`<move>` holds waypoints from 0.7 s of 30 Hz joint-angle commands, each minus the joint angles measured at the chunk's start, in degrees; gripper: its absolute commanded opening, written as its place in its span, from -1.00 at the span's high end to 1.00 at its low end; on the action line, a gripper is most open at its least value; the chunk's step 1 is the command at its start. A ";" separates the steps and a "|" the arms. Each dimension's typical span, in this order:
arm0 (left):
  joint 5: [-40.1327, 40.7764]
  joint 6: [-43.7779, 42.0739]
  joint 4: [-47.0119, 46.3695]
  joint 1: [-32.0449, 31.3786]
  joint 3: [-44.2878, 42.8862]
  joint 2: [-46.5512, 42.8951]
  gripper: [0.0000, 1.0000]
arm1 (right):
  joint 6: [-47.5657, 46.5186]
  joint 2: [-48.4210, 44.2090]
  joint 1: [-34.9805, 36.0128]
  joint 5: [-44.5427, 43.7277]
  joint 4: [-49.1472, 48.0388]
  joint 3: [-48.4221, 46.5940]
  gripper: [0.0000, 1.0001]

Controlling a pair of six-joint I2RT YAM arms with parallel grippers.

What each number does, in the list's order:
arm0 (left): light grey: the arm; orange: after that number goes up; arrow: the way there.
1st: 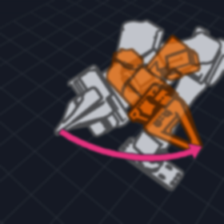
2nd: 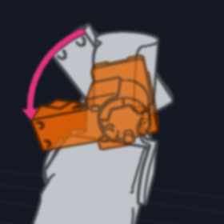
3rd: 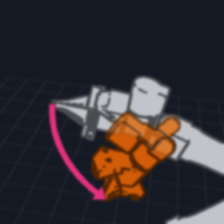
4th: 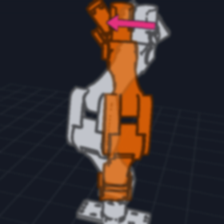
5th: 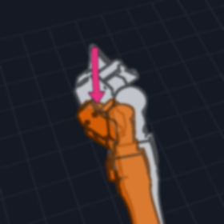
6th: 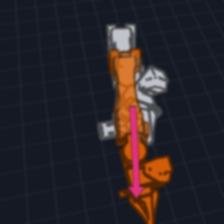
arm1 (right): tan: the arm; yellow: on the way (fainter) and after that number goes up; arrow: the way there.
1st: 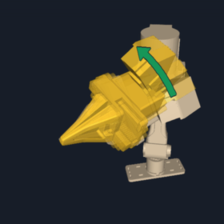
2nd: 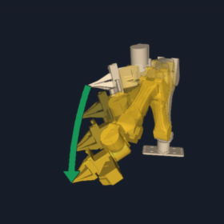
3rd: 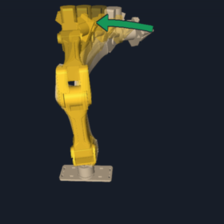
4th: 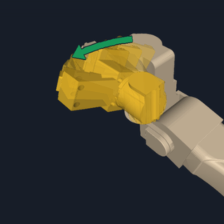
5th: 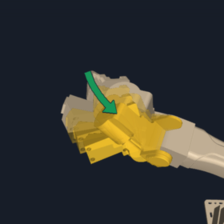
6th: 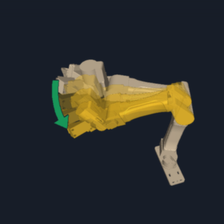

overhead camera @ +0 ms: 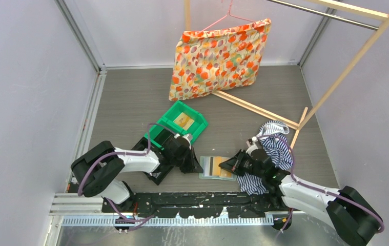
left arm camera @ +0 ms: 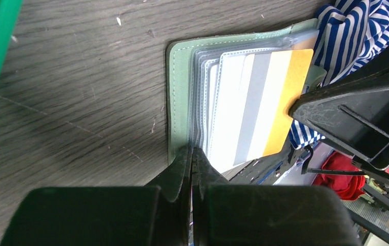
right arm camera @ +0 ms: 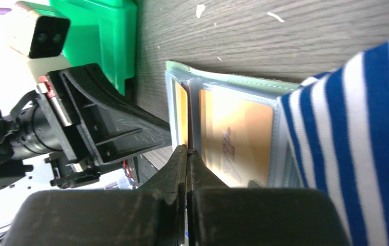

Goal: Take the credit cards out of the card holder
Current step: Remove the credit card from the card holder.

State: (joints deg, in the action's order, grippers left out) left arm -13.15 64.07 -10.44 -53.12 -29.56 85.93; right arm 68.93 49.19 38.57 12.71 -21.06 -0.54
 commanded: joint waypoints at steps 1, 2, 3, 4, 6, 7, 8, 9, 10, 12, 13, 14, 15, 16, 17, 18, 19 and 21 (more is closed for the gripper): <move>3.27 -1.76 6.23 -0.31 0.04 -2.05 0.99 | -2.11 -0.98 0.00 -1.35 4.87 2.05 0.98; 3.55 -1.85 6.60 -0.31 0.08 -2.39 0.99 | -2.29 -0.82 0.04 -1.23 5.03 2.03 0.98; 3.77 -1.93 6.98 -0.31 0.11 -2.63 0.99 | -2.30 -0.59 0.00 -1.20 5.20 2.03 0.98; 4.05 -1.99 7.41 -0.31 0.12 -2.88 0.99 | -2.34 -0.38 0.04 -1.24 5.38 2.03 0.98; 4.42 -1.87 7.83 -0.24 0.40 -3.38 0.99 | -2.23 -0.31 0.01 -1.35 5.76 2.03 0.98; 4.65 -1.88 8.03 -0.23 0.59 -3.61 0.99 | -2.19 -0.47 -0.03 -1.51 6.10 1.97 0.98; 4.93 -1.73 8.26 -0.23 0.83 -3.92 0.99 | -2.14 -0.73 -0.03 -1.69 6.68 1.95 0.98; 5.11 -1.66 8.32 -0.18 1.06 -4.15 0.99 | -2.07 -1.01 0.00 -1.80 7.10 1.90 0.98; 5.25 -1.63 8.40 -0.14 1.30 -4.48 0.99 | -2.11 -1.77 -0.06 -1.81 7.60 1.86 0.98; 5.38 -1.53 8.61 -0.14 1.59 -4.90 0.99 | -2.11 -3.01 0.02 -1.81 9.24 1.77 0.98; 5.55 -1.53 8.71 -0.07 1.73 -5.12 0.99 | -2.17 -4.02 0.02 -1.93 10.43 1.63 0.98; 5.56 -1.57 8.86 -0.05 1.78 -5.35 0.99 | -2.26 -5.58 0.01 -2.09 11.67 1.55 0.98; 5.62 -1.69 9.01 -0.05 1.79 -5.53 0.99 | -2.35 -6.79 -0.03 -2.27 13.17 1.46 0.98; 5.68 -1.76 9.27 -0.05 1.71 -5.66 0.99 | -2.46 -8.12 -0.01 -2.45 14.67 1.41 0.98; 5.80 -1.84 9.41 0.02 1.58 -5.77 0.99 | -2.56 -9.38 -0.04 -2.63 16.39 1.24 0.98; 5.81 -1.94 9.64 0.03 1.49 -5.89 0.99 | -2.69 -10.65 -0.07 -2.75 18.19 1.16 0.98; 5.81 -2.09 9.92 0.04 1.35 -6.01 0.99 | -2.79 -11.96 -0.07 -2.84 19.83 1.15 0.98; 5.86 -2.44 10.24 0.04 0.91 -6.17 0.99 | -2.90 -14.78 -0.07 -3.10 23.73 1.15 0.98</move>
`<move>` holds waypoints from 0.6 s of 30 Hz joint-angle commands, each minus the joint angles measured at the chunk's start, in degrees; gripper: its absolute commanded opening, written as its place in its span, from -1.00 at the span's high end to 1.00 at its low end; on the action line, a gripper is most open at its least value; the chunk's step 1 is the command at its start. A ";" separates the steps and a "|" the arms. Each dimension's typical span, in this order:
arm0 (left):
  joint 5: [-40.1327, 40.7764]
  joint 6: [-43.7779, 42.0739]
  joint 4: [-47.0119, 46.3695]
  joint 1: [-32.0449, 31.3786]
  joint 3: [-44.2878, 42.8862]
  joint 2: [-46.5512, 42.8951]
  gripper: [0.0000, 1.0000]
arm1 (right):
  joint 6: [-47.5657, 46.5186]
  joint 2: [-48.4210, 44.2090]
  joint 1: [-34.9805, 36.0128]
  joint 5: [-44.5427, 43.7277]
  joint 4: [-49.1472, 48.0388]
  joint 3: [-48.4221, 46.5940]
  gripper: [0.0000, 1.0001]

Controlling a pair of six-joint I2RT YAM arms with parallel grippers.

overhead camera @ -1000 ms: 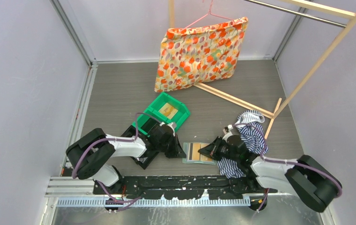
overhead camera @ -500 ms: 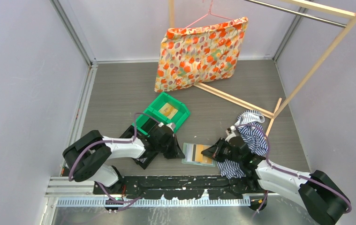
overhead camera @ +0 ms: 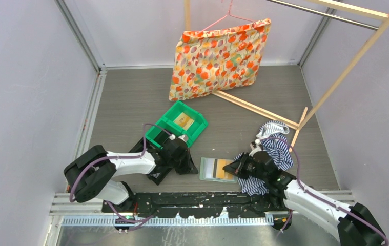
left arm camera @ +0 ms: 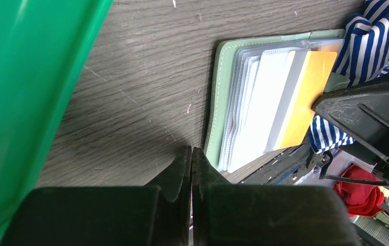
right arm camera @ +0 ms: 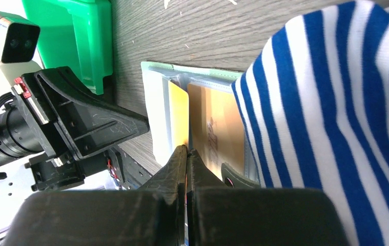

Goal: Take the credit cards out of the card holder
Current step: Remove the credit card from the card holder.

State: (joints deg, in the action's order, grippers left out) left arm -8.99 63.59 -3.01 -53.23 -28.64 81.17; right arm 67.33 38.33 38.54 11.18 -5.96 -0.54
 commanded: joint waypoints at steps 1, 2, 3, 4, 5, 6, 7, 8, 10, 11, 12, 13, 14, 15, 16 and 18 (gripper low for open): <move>1.82 -2.10 2.83 0.15 -0.27 -1.49 0.99 | -1.24 -5.28 -0.10 -1.60 10.31 1.07 0.98; 1.85 -2.38 4.21 0.15 -0.61 -1.60 0.99 | -1.24 -6.97 -0.20 -1.68 11.92 1.14 0.98; 1.96 -2.60 4.72 0.15 -1.05 -1.70 0.99 | -1.13 -8.60 -0.18 -1.64 13.48 1.15 0.98; 2.06 -2.82 5.27 0.15 -1.30 -1.85 0.99 | -0.99 -10.28 -0.14 -1.64 15.17 1.14 0.98; 2.14 -3.06 5.56 0.19 -1.71 -1.96 0.99 | -0.83 -12.13 -0.21 -1.43 17.22 1.11 0.98; 2.28 -3.18 5.83 0.22 -1.83 -2.05 0.99 | -0.79 -13.80 -0.21 -1.13 18.60 1.10 0.98; 2.31 -3.33 5.98 0.23 -1.99 -2.15 0.99 | -0.72 -16.13 -0.19 -1.00 20.29 1.10 0.98; 2.31 -3.47 6.12 0.30 -2.06 -2.13 0.99 | -0.70 -17.72 -0.18 -1.10 22.00 0.20 0.98; 2.23 -3.63 6.50 0.32 -2.30 -2.20 0.99 | -0.84 -20.45 -0.19 -1.51 25.60 -1.05 0.98; 2.23 -3.74 6.75 0.32 -2.43 -2.36 0.99 | -0.97 -21.44 -0.20 -1.85 27.30 -1.39 0.98; 2.29 -3.74 6.97 0.34 -2.57 -2.63 0.99 | -1.14 -22.33 -0.21 -2.02 28.49 -1.66 0.98; 2.66 -3.82 7.61 0.33 -2.89 -3.06 0.99 | -1.15 -22.92 -0.19 -1.92 28.98 -1.67 0.98; 3.05 -4.06 8.46 0.38 -3.24 -3.54 0.99 | -1.02 -23.21 -0.19 -1.87 29.26 -1.71 0.98; 3.48 -4.35 9.13 0.41 -3.60 -4.08 0.99 | -0.99 -23.30 -0.15 -1.85 29.28 -1.75 0.98; 3.77 -4.62 10.02 0.41 -4.09 -4.69 0.99 | -1.04 -23.01 -0.23 -1.86 29.14 -1.75 0.98; 4.18 -5.16 12.04 0.48 -5.31 -5.96 0.99 | -1.55 -22.10 -0.21 -1.94 28.59 -2.10 0.98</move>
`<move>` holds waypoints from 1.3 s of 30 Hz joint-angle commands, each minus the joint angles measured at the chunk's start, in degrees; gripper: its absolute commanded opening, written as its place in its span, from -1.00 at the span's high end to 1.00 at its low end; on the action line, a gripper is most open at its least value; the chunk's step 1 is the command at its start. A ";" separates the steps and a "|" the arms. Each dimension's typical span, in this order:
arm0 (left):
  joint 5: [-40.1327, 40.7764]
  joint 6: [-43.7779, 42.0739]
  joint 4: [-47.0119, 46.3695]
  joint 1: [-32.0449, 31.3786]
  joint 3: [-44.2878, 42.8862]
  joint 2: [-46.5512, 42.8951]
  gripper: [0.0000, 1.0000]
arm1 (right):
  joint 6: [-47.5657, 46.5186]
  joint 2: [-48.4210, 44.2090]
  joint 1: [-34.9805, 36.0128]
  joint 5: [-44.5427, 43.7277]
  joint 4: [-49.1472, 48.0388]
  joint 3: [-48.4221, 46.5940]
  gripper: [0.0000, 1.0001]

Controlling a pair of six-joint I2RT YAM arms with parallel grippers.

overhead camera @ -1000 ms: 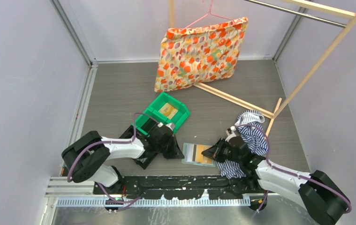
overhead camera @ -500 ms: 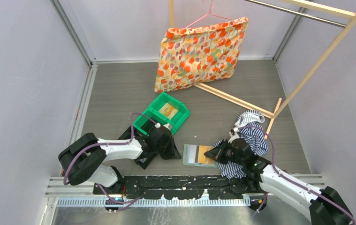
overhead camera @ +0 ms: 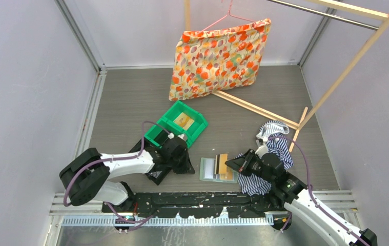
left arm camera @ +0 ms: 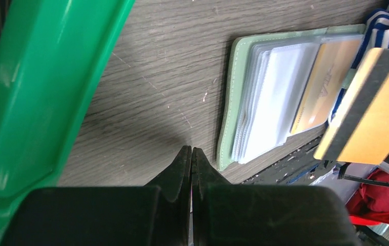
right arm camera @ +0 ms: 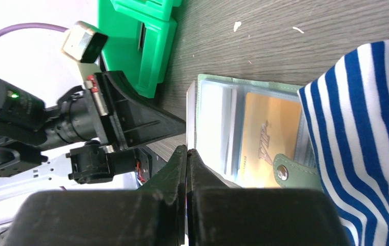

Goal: Take the credit cards out of the card holder
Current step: Remove the credit card from the card holder.

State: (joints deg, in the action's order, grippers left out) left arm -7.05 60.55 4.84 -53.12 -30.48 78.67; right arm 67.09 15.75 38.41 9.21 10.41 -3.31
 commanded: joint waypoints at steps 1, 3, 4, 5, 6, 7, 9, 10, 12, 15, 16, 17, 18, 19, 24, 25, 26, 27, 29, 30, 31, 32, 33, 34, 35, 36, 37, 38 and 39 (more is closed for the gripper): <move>2.31 -2.31 5.24 0.39 -4.09 -4.26 0.99 | -1.77 1.01 -0.07 0.02 11.97 0.25 0.98; 2.43 -2.65 7.62 0.58 -5.61 -6.12 0.99 | -2.76 2.21 -0.07 0.01 11.56 -0.83 0.98; 2.35 -2.86 8.61 0.78 -6.36 -7.22 0.87 | -3.21 2.68 -0.04 0.28 11.04 -1.35 0.98; 2.14 -3.16 9.30 1.01 -7.33 -8.78 0.74 | -3.46 3.18 -0.03 0.61 10.39 -1.86 0.98; 1.89 -3.35 9.66 1.20 -7.84 -10.13 0.64 | -3.56 3.51 -0.03 0.97 9.43 -2.30 0.98; 1.34 -3.48 9.79 1.58 -8.18 -11.33 0.49 | -3.55 3.84 -0.06 1.43 7.99 -2.65 0.98; 1.07 -3.47 10.45 2.14 -8.74 -13.38 0.34 | -3.49 4.31 -0.09 2.33 5.46 -3.13 0.98; 0.58 -3.18 10.28 2.45 -8.63 -14.24 0.29 | -3.52 4.64 -0.17 2.78 4.09 -3.26 0.98; -1.85 -1.98 7.12 3.38 -7.33 -15.97 0.20 | -3.14 5.16 -0.15 3.51 1.27 -3.36 0.98; -6.21 1.10 0.90 5.01 -4.21 -17.81 0.11 | -2.35 6.49 -0.10 4.66 -2.54 -3.73 0.98; -7.10 1.94 -1.05 5.38 -3.30 -18.41 0.03 | -2.12 7.02 -0.09 5.11 -3.60 -4.01 0.98; -7.78 2.49 -2.59 5.52 -2.55 -18.63 0.00 | -1.80 7.49 -0.13 5.29 -4.48 -4.17 0.98; -8.14 2.86 -3.49 5.57 -2.13 -18.95 -0.05 | -1.60 7.87 -0.11 5.56 -5.39 -4.51 0.98; -8.47 2.97 -4.19 5.57 -1.97 -18.99 -0.09 | -1.31 8.23 -0.13 5.75 -6.35 -4.82 0.98; -11.91 4.80 -10.06 5.57 -0.45 -17.66 -0.23 | 0.23 10.15 -0.18 7.26 -12.14 -6.26 0.98; -12.39 5.47 -11.77 5.57 0.07 -17.25 -0.27 | 0.57 10.59 -0.12 7.64 -13.50 -6.39 0.98; -12.78 6.31 -13.67 5.57 0.72 -16.78 -0.28 | 0.87 11.08 -0.15 7.95 -14.47 -6.59 0.98; -13.22 7.32 -16.32 5.64 1.26 -16.20 -0.29 | 1.12 11.42 -0.12 8.08 -15.39 -6.69 0.98; -14.12 8.57 -19.92 5.74 2.08 -15.01 -0.29 | 1.77 12.04 -0.10 8.34 -17.39 -6.57 0.98; -14.49 8.87 -21.06 5.82 2.18 -14.51 -0.29 | 2.10 12.27 -0.12 8.36 -18.55 -6.35 0.98; -14.86 9.10 -21.90 5.84 2.31 -14.05 -0.29 | 2.39 12.39 -0.17 8.47 -19.56 -6.17 0.98; -15.16 9.27 -22.75 5.84 2.32 -13.73 -0.29 | 2.79 12.52 -0.14 8.60 -20.60 -6.04 0.98; -15.48 9.43 -23.47 5.89 2.42 -13.42 -0.29 | 3.00 12.83 -0.12 8.73 -21.27 -6.01 0.98; -15.61 9.62 -23.89 5.92 2.48 -13.23 -0.29 | 3.11 13.04 -0.11 8.97 -22.02 -6.08 0.98; -15.79 9.75 -24.42 5.93 2.59 -13.01 -0.29 | 3.25 13.26 -0.15 9.44 -22.90 -6.07 0.98; -16.06 10.03 -25.09 5.93 2.80 -12.59 -0.29 | 3.41 13.52 -0.06 9.75 -23.50 -6.08 0.98; -16.19 10.30 -25.84 5.93 2.98 -12.32 -0.29 | 3.48 13.86 -0.08 10.15 -24.42 -6.07 0.98; -16.49 10.56 -26.76 5.93 3.32 -11.97 -0.29 | 3.55 14.35 -0.12 10.54 -25.20 -6.14 0.98; -16.65 10.97 -27.75 5.93 3.50 -11.70 -0.29 | 3.56 15.02 -0.12 10.94 -25.90 -6.17 0.98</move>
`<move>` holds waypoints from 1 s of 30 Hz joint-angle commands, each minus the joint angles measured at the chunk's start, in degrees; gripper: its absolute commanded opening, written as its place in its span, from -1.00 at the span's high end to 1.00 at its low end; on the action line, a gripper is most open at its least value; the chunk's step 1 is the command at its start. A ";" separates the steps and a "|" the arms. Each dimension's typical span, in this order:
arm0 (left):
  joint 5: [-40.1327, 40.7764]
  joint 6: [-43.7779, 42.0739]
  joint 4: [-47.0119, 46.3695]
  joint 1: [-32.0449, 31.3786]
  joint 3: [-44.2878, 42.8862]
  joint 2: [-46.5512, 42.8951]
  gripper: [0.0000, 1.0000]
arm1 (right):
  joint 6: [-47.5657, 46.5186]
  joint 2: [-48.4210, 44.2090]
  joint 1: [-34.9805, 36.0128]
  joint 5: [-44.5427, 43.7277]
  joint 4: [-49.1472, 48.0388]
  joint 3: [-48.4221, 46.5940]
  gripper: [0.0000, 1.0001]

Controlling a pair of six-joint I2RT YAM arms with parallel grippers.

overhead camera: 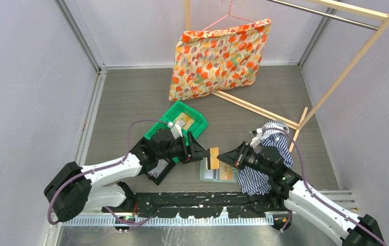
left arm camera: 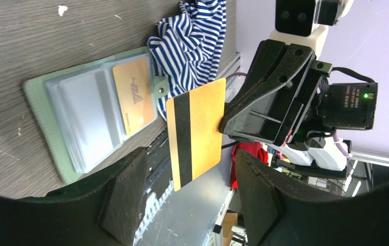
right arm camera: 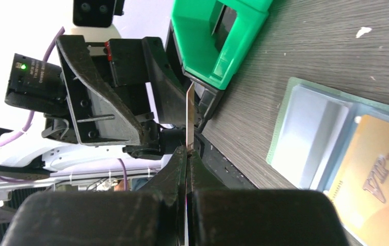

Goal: Take the credit cards out of the card holder
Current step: Remove the credit card from the card holder.

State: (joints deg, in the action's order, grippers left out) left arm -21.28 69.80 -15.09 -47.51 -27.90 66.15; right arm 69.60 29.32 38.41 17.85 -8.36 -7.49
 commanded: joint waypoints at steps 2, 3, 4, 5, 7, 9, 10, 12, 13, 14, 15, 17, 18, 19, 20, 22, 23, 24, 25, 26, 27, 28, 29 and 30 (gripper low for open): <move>-2.77 2.58 -9.82 0.31 1.41 1.55 -0.27 | 1.18 2.99 -0.03 3.09 -8.94 -2.09 0.98; -3.04 3.05 -11.09 0.31 1.85 1.87 -0.25 | 1.31 3.62 -0.01 3.27 -9.68 -2.20 0.98; -3.30 3.48 -12.30 0.31 2.14 2.19 -0.23 | 1.49 4.28 -0.02 3.39 -10.54 -2.10 0.98; -3.59 3.93 -13.38 0.31 2.41 2.49 -0.20 | 1.72 4.89 -0.08 3.50 -11.43 -1.97 0.98; -3.99 4.31 -14.43 0.31 2.51 2.94 -0.13 | 1.98 5.60 -0.07 3.48 -12.76 -1.95 0.98; -4.37 4.45 -15.01 0.31 2.50 3.31 -0.08 | 2.03 6.38 -0.04 3.64 -13.66 -2.05 0.98; -4.43 4.49 -15.27 0.31 2.42 3.43 -0.04 | 2.09 6.85 -0.05 3.87 -14.19 -2.04 0.98; -4.49 4.45 -15.42 0.31 2.26 3.71 0.05 | 2.79 7.70 -0.04 4.03 -15.90 -1.61 0.98; -4.48 4.43 -15.59 0.31 2.24 3.84 0.12 | 2.94 8.20 -0.05 4.10 -16.34 -1.52 0.98; -4.47 4.50 -15.91 0.31 2.36 3.94 0.19 | 2.99 8.68 -0.08 4.13 -16.55 -1.48 0.98; -4.45 4.61 -16.07 0.31 2.33 4.06 0.27 | 2.97 9.12 -0.08 4.04 -16.66 -1.37 0.98; -4.38 4.70 -16.36 0.31 2.41 4.00 0.44 | 3.03 9.87 -0.08 3.72 -17.08 -0.93 0.98; -4.34 4.68 -16.26 0.31 2.41 3.97 0.55 | 3.13 10.21 -0.06 3.50 -17.20 -0.63 0.98; -4.19 4.68 -16.09 0.37 2.41 3.76 0.65 | 3.09 10.45 -0.03 3.31 -17.21 -0.41 0.98; -4.09 4.64 -15.78 0.39 2.34 3.61 0.75 | 3.01 10.86 -0.01 3.21 -17.36 -0.24 0.98; -3.82 4.20 -14.36 0.68 1.99 2.98 0.97 | 2.99 11.63 -0.02 2.99 -17.14 -0.03 0.99; -3.72 3.79 -13.07 0.93 1.62 2.53 0.99 | 2.86 12.04 -0.04 2.93 -16.64 -0.24 0.96; -3.55 2.99 -11.20 1.23 1.05 1.79 0.99 | 2.62 12.38 -0.08 2.90 -15.62 -0.36 0.70; -3.33 1.56 -8.31 1.65 -0.04 0.93 0.99 | 2.24 12.44 -0.01 2.90 -14.76 -0.77 0.34; -2.68 -1.18 -2.92 2.02 -2.07 -0.30 0.99 | 1.72 12.09 -0.11 2.76 -13.29 -1.19 0.05; -1.32 -4.74 4.15 2.26 -5.03 -1.60 0.99 | 0.63 11.30 -0.07 2.28 -10.57 -1.96 -0.13; 1.24 -9.46 13.69 2.32 -9.13 -2.66 0.99 | -0.41 10.01 -0.12 1.41 -6.97 -2.90 -0.31; 4.30 -13.92 25.96 2.37 -13.39 -3.14 0.99 | -1.33 8.52 -0.16 0.35 -2.01 -3.81 -0.45; 7.38 -18.10 32.94 2.49 -18.24 -2.70 0.99 | -2.50 6.62 -0.37 -1.40 1.56 -4.77 -0.62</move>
State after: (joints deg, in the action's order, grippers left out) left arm -22.09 67.33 -9.28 -45.82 -32.01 66.72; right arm 71.16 40.47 38.41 20.32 -17.54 -7.94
